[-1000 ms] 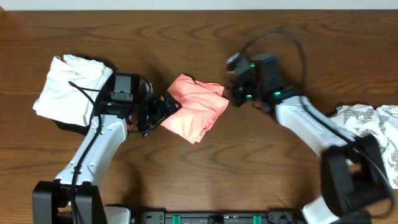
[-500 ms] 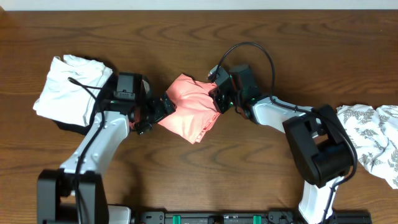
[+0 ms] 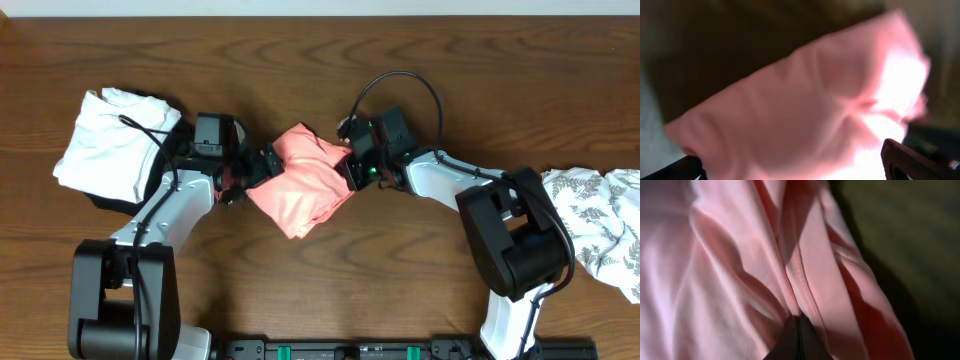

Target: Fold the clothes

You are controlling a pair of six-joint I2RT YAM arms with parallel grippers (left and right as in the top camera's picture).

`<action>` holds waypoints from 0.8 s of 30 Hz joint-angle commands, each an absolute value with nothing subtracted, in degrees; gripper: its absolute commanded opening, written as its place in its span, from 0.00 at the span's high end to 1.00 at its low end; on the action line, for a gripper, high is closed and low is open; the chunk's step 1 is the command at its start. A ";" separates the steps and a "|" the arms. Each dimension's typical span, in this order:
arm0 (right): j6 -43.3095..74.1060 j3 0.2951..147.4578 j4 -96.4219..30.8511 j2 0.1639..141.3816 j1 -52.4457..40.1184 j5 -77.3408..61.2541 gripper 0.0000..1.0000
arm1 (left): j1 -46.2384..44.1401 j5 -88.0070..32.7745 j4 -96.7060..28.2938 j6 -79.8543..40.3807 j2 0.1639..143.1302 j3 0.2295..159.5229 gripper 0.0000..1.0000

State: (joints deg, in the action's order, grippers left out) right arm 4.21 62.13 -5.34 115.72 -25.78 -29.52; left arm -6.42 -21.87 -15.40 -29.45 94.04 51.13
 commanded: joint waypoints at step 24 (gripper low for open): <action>7.05 62.22 -9.04 108.53 -22.87 -31.27 0.99 | -1.19 -19.84 -23.99 -26.65 94.28 51.11 0.02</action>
